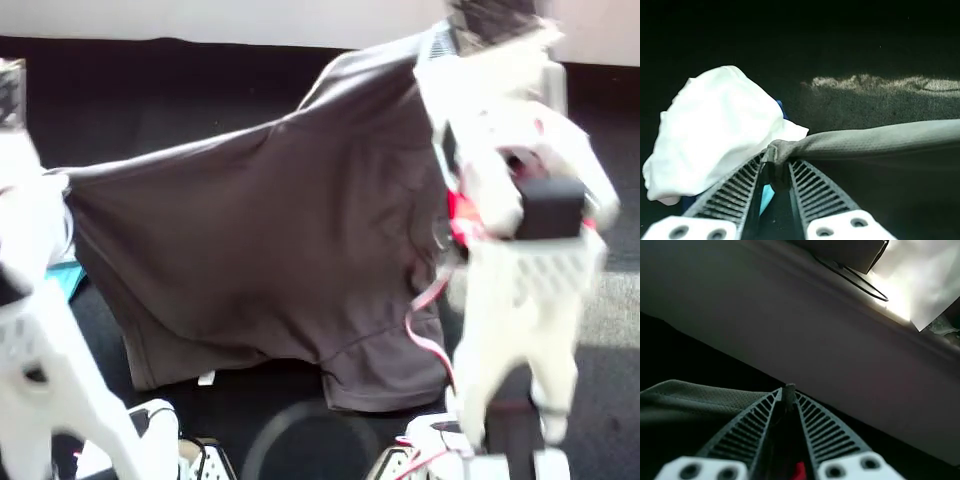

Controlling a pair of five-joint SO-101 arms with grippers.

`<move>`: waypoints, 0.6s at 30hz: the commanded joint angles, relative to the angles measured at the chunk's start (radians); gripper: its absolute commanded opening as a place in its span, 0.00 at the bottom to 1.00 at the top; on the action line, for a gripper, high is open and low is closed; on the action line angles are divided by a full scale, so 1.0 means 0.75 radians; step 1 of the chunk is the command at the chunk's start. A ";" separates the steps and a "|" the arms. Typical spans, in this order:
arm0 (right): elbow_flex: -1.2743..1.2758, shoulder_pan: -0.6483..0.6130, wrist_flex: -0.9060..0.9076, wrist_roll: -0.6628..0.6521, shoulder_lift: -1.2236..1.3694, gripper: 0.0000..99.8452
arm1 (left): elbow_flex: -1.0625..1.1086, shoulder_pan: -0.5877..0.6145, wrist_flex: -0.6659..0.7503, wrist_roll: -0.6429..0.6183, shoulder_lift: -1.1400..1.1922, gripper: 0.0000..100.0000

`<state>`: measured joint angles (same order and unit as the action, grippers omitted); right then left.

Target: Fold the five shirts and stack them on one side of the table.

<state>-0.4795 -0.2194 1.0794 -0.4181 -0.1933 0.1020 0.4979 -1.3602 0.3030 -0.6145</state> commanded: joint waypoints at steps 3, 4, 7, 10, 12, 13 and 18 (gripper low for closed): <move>0.001 -0.017 -0.257 0.006 0.249 0.01 | -0.069 -0.144 0.223 0.002 0.306 0.01; -0.013 -0.017 -0.292 0.004 0.277 0.01 | -0.120 -0.157 0.227 0.002 0.384 0.01; -0.097 -0.019 -0.332 0.004 0.373 0.01 | -0.332 -0.167 0.223 0.002 0.613 0.01; -0.208 -0.019 -0.326 0.004 0.502 0.01 | -0.547 -0.167 0.139 0.002 0.817 0.01; -0.242 -0.019 -0.320 0.004 0.590 0.01 | -0.678 -0.171 0.070 0.002 0.942 0.01; -0.249 -0.019 -0.318 0.008 0.629 0.01 | -0.735 -0.171 0.039 0.002 1.006 0.01; -0.249 -0.019 -0.265 0.010 0.807 0.01 | -0.915 -0.173 -0.078 0.002 1.267 0.01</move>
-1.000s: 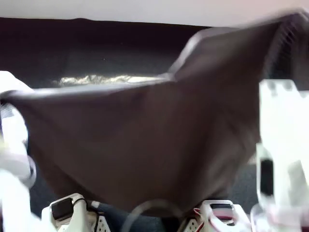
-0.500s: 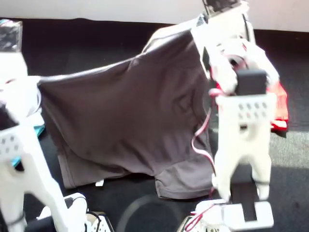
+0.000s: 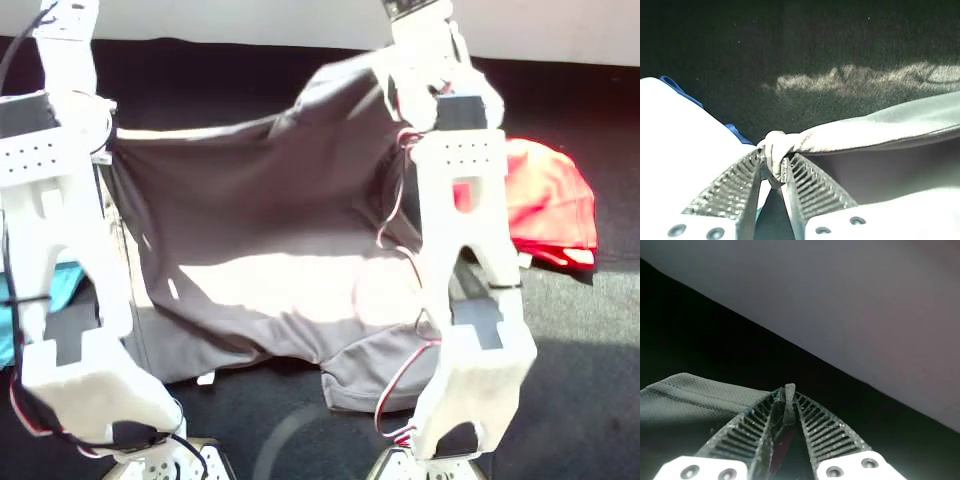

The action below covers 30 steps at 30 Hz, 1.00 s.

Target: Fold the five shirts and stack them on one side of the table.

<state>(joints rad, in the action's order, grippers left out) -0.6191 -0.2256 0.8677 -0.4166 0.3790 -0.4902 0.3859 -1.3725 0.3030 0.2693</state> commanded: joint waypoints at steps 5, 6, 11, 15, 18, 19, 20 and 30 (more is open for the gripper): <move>-0.069 -0.007 0.058 0.008 0.224 0.01 | -0.154 -0.052 -0.102 0.002 0.296 0.01; -0.069 -0.007 0.058 0.008 0.255 0.01 | -0.154 -0.056 -0.102 0.002 0.328 0.01; -0.071 -0.007 0.081 0.008 0.371 0.01 | -0.154 -0.081 -0.102 0.002 0.431 0.01; -0.073 -0.007 0.159 0.008 0.379 0.01 | -0.154 -0.087 -0.143 0.002 0.437 0.01; -0.073 0.001 0.199 0.010 0.332 0.01 | -0.157 -0.087 -0.198 0.002 0.439 0.01; -0.071 0.005 0.226 0.010 0.318 0.01 | -0.157 -0.087 -0.227 0.002 0.443 0.01; -0.064 0.007 0.259 0.010 0.306 0.01 | -0.154 -0.087 -0.256 0.002 0.447 0.01; -0.073 0.093 0.560 0.012 0.107 0.01 | -0.148 -0.089 -0.511 0.004 0.353 0.01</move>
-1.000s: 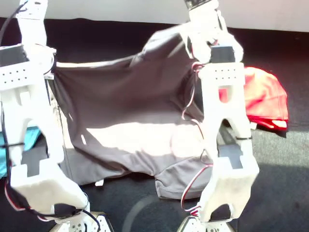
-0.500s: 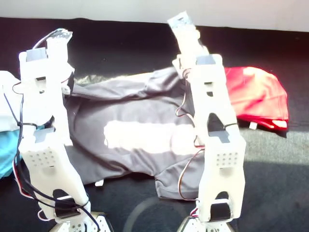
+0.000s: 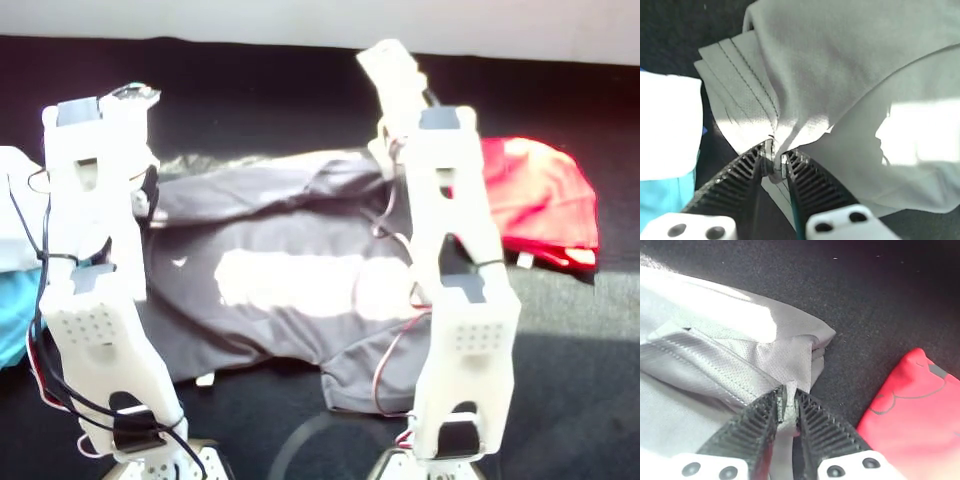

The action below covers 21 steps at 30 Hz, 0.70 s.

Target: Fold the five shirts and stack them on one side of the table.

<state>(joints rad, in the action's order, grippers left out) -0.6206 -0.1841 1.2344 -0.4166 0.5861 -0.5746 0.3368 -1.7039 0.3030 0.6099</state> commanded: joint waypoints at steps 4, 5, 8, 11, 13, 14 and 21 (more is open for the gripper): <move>-0.066 0.050 0.193 0.012 -0.318 0.01 | 0.036 -0.019 -0.082 0.004 -0.265 0.01; -0.058 0.050 0.212 0.012 -0.355 0.01 | 0.089 -0.026 -0.082 0.018 -0.318 0.01; -0.038 0.050 0.294 0.012 -0.414 0.01 | 0.322 -0.058 -0.078 0.076 -0.463 0.01; 0.058 0.050 0.365 0.012 -0.439 0.01 | 0.580 -0.064 -0.055 0.078 -0.598 0.01; 0.173 0.058 0.353 0.012 -0.470 0.01 | 0.727 -0.060 0.012 0.078 -0.686 0.01; 0.244 0.064 0.330 0.012 -0.498 0.01 | 0.795 -0.058 0.047 0.078 -0.727 0.01; 1.030 0.081 -0.040 0.010 -1.059 0.01 | 1.085 -0.060 0.125 0.106 -0.967 0.01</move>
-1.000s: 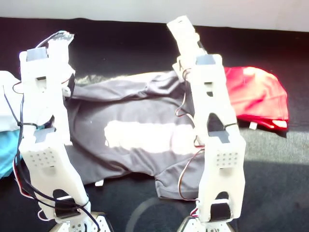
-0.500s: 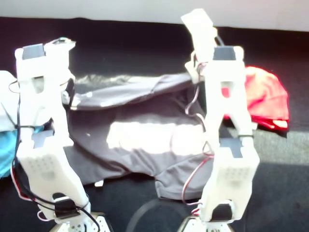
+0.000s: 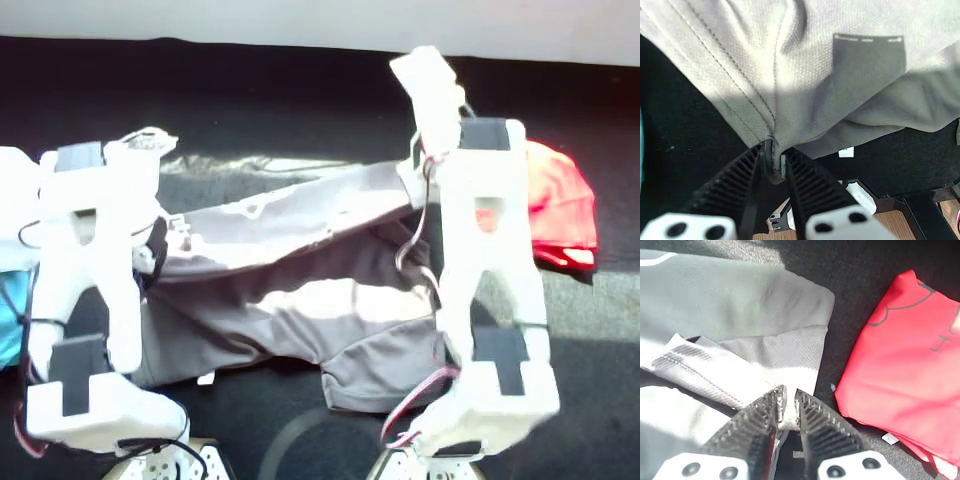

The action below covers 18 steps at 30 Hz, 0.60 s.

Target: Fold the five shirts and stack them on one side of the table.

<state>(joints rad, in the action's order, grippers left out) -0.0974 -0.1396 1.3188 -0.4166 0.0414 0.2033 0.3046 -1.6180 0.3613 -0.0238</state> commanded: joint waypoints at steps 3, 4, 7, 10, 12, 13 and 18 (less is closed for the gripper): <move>0.684 0.038 -0.294 0.010 -0.654 0.01 | 0.093 -0.015 0.004 0.039 -0.206 0.01; 0.772 0.048 -0.310 0.010 -0.742 0.01 | 0.111 -0.015 -0.008 0.039 -0.232 0.01; 0.963 0.077 -0.308 0.004 -0.971 0.01 | 0.169 -0.024 -0.057 0.072 -0.302 0.01; 1.069 0.109 -0.253 0.000 -1.126 0.01 | 0.238 -0.017 -0.080 0.086 -0.359 0.01; 1.102 0.114 -0.185 -0.002 -1.190 0.01 | 0.296 -0.015 -0.086 0.102 -0.390 0.01; 1.114 0.118 -0.148 -0.002 -1.214 0.01 | 0.328 -0.015 -0.086 0.123 -0.400 0.01; 1.194 0.120 -0.003 -0.110 -1.312 0.01 | 0.496 -0.015 -0.076 0.153 -0.420 0.01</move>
<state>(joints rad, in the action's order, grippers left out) 0.7802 -0.0629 1.2712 -0.4565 -0.8915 0.5347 0.3046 -1.6732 0.4672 -0.3061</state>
